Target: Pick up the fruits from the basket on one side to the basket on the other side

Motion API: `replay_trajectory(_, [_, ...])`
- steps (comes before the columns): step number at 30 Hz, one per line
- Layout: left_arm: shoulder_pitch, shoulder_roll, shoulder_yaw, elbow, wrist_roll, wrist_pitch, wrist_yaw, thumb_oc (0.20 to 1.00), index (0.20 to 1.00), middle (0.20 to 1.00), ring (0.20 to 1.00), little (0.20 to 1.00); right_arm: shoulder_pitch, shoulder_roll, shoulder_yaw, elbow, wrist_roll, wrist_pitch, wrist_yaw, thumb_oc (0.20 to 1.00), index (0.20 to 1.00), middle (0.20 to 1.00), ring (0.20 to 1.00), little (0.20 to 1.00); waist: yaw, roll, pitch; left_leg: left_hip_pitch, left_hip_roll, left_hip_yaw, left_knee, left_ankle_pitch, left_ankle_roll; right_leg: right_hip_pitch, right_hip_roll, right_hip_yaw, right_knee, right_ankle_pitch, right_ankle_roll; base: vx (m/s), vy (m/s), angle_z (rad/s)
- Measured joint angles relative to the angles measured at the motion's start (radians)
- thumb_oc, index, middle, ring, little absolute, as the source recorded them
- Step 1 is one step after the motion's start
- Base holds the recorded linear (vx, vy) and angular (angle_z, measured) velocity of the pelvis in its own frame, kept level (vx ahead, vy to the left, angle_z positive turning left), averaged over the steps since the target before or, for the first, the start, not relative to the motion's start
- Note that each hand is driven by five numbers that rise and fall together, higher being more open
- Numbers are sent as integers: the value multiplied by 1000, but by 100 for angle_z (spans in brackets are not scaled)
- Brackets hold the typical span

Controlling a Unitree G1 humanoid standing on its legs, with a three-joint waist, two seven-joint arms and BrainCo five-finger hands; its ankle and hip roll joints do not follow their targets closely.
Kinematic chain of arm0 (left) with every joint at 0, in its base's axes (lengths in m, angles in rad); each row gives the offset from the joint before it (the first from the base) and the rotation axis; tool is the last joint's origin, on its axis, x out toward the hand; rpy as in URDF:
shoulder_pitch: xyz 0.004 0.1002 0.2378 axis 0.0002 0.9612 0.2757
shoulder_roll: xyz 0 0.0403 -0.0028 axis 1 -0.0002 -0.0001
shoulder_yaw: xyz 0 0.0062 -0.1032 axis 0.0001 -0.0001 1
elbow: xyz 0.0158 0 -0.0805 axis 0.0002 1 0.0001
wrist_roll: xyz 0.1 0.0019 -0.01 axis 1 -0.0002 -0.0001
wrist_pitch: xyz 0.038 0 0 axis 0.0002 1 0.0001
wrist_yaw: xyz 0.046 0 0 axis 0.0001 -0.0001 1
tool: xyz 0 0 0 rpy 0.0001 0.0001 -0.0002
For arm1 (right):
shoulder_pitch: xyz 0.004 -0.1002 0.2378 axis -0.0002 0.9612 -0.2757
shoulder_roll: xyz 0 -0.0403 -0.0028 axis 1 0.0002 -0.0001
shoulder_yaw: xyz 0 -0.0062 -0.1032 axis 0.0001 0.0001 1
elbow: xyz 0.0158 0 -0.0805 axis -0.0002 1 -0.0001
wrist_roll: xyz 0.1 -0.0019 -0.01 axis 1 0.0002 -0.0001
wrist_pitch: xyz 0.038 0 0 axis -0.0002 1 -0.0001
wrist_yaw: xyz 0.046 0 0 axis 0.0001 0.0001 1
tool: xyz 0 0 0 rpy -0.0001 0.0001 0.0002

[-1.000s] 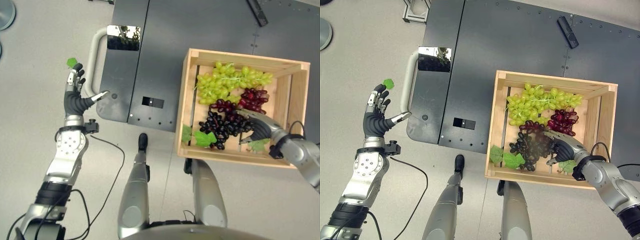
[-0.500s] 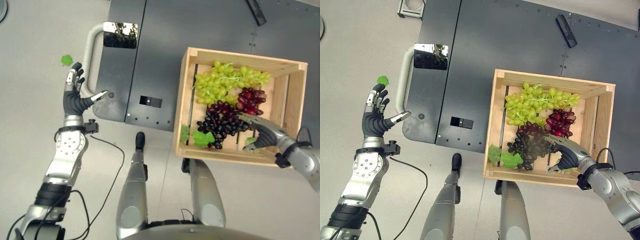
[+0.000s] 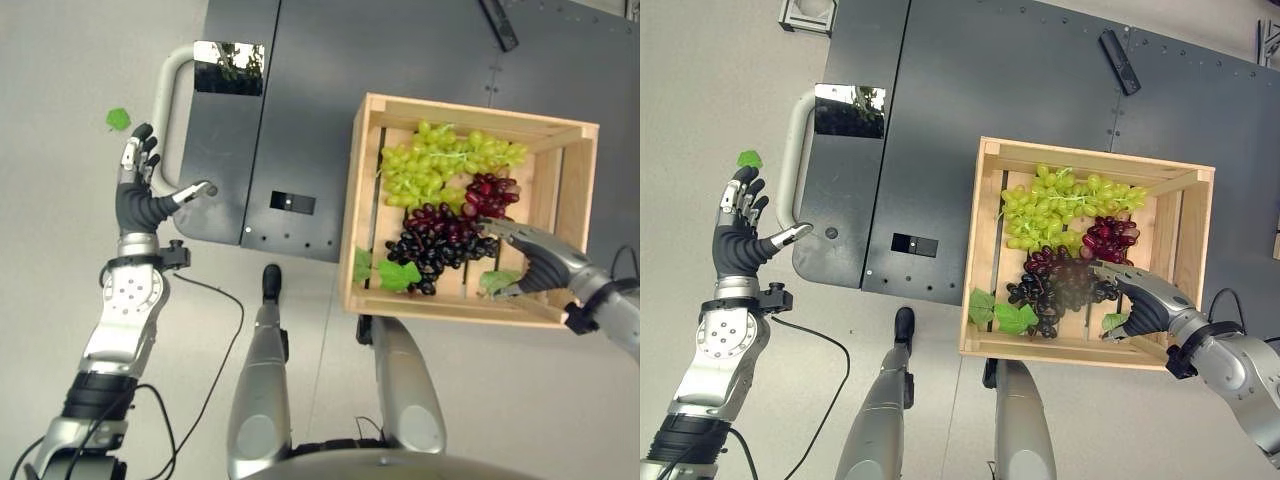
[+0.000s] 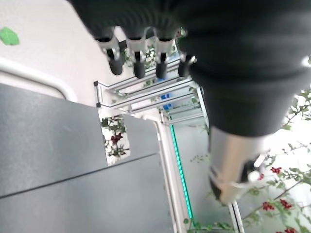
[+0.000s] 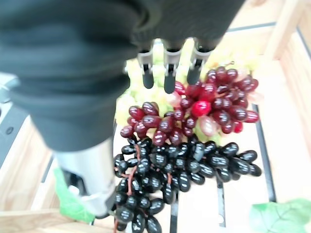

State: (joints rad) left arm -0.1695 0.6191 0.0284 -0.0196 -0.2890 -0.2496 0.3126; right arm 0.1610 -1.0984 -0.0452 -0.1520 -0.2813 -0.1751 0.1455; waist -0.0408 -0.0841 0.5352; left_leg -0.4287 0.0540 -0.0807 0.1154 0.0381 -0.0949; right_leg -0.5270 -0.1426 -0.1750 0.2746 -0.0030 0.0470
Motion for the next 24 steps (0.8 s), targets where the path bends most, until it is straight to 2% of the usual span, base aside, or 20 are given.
replay_trajectory(10, [0,1,0,0,0,0,0,1000,1000,1000,1000,1000,0,0,6,1,1,0,1,1000,1000,1000,1000,1000,3,0,0,-1,0,-1,0,0,-1,0,0,0,0,0,0,0,0,0])
replay_trajectory(19, [0,1,0,0,0,0,1,1000,1000,1000,1000,1000,-3,4,59,3,1,0,12,1000,1000,1000,1000,1000,4,0,0,-12,-1,-3,1,0,-1,-9,0,0,0,0,1,0,0,0])
replay_trajectory(24, [-2,19,-1,-2,0,0,2,1000,1000,1000,1000,1000,-53,35,102,48,0,4,8,1000,1000,1000,1000,1000,5,0,0,-53,0,-5,9,2,-4,-46,0,0,3,2,-2,0,0,0])
